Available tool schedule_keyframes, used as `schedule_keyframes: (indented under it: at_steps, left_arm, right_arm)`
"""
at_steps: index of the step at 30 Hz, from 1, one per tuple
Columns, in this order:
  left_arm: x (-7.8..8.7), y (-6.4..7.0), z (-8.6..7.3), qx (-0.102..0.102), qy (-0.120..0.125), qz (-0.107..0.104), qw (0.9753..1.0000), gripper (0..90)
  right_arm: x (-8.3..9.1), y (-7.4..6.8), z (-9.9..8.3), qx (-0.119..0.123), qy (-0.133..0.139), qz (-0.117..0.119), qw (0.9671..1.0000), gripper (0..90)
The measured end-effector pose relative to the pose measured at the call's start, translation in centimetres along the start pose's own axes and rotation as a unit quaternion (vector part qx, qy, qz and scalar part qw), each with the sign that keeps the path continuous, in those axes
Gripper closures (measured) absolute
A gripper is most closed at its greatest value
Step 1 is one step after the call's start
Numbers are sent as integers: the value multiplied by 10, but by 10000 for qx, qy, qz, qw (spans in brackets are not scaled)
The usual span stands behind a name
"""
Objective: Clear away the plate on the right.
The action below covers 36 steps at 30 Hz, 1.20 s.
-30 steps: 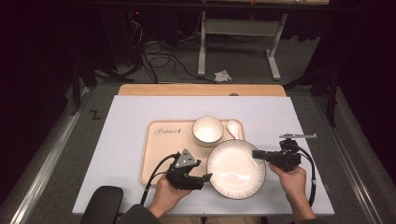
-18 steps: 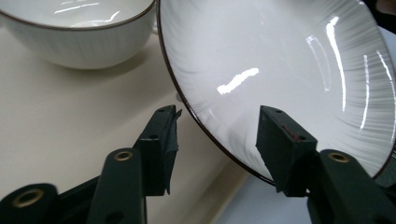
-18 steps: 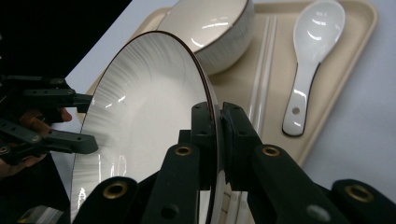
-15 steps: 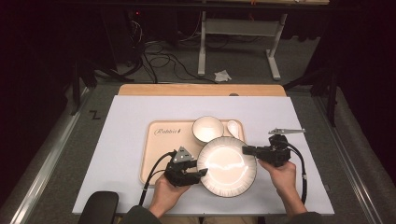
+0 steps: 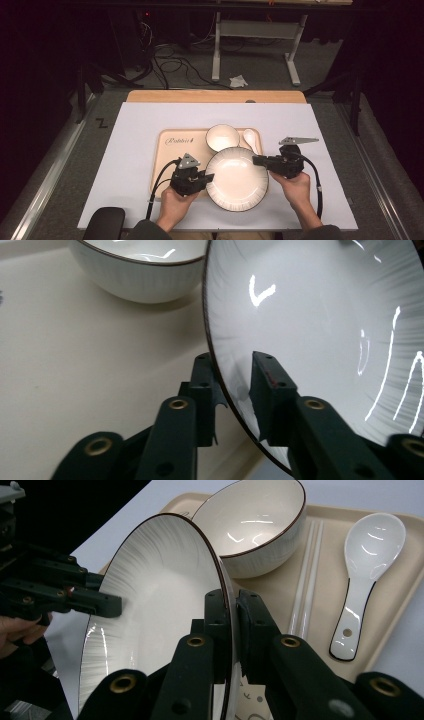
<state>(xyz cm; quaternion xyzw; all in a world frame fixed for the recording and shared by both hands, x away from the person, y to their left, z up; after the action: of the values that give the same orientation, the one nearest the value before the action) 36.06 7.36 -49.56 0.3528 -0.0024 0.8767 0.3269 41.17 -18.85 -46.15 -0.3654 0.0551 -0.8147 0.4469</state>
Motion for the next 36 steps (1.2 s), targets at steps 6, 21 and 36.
schedule_keyframes:
  at_steps: [6, 21, 36]
  left_arm:
    - [5, -5, 4, 181, 92, -81, 9998, 790]
    - [21, -16, 19, 227, 482, -73, 9986, 862]
    - [27, -12, 30, -194, 642, -17, 9977, 868]
  right_arm:
    - [0, -3, -1, 12, 22, -3, 10000, 857]
    - [-2, -16, -7, 232, -14, -108, 9997, 858]
    - [3, -21, -14, 200, 36, -127, 9997, 853]
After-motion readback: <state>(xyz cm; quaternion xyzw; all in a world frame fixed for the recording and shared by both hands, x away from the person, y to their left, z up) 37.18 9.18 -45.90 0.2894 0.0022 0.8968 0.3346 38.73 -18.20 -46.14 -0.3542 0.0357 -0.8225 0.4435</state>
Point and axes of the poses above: each handheld gripper's, and its own axes: x roughly backward along the jaws, z roughly out of its top, y roughly to its right, the point moved 4 cm from there along -x, roughly forward along the jaws, and after that the axes turned 5 degrees about z, right-handed, at the moved point
